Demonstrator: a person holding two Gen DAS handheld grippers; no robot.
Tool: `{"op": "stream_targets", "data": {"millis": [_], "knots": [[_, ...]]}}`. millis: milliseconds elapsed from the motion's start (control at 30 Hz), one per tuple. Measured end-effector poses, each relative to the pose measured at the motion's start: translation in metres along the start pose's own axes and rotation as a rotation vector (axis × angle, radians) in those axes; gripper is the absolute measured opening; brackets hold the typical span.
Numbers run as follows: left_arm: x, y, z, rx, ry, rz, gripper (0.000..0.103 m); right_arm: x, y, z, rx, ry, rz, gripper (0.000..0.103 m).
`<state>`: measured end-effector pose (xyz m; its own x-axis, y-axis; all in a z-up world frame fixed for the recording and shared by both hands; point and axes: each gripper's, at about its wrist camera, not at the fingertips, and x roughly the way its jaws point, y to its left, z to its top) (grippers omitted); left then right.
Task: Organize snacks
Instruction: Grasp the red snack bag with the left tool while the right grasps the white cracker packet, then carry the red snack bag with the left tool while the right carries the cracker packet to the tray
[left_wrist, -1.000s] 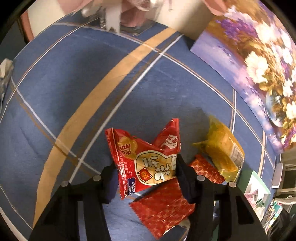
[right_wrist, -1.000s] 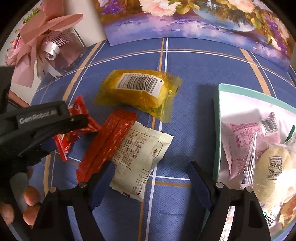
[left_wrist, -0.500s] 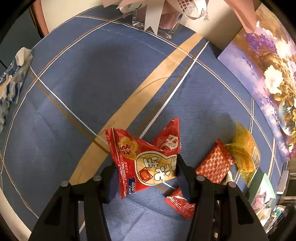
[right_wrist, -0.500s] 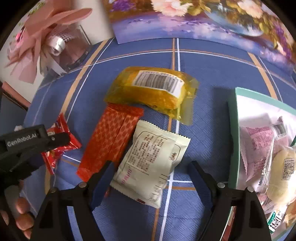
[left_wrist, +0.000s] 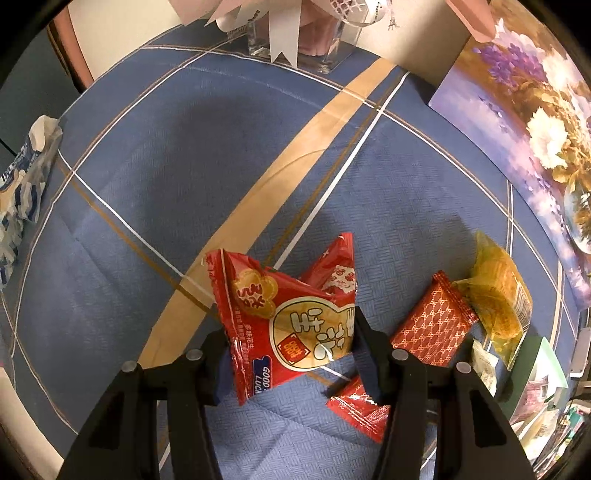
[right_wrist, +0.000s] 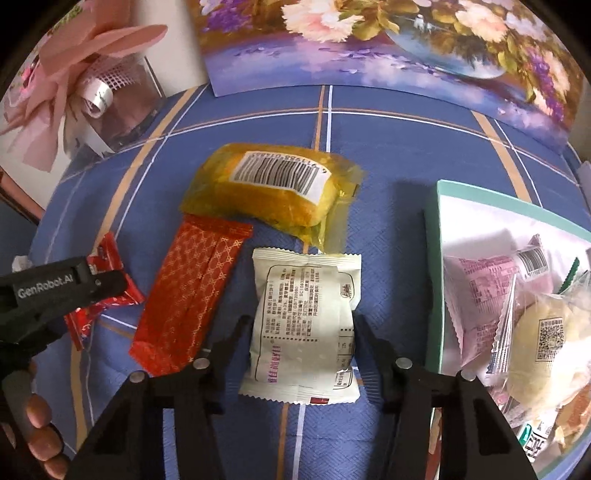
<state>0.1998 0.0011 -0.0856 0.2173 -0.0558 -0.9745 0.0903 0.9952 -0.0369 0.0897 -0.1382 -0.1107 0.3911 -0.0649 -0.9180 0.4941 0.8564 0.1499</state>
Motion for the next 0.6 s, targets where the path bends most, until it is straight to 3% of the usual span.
{"op": "stream_targets", "data": {"millis": [600], "knots": [[-0.071,-0.019,-0.032,0.053,-0.114,-0.016,0.052,-0.070,-0.024,0.002,0.062,-0.096,0.084,0.054]]}}
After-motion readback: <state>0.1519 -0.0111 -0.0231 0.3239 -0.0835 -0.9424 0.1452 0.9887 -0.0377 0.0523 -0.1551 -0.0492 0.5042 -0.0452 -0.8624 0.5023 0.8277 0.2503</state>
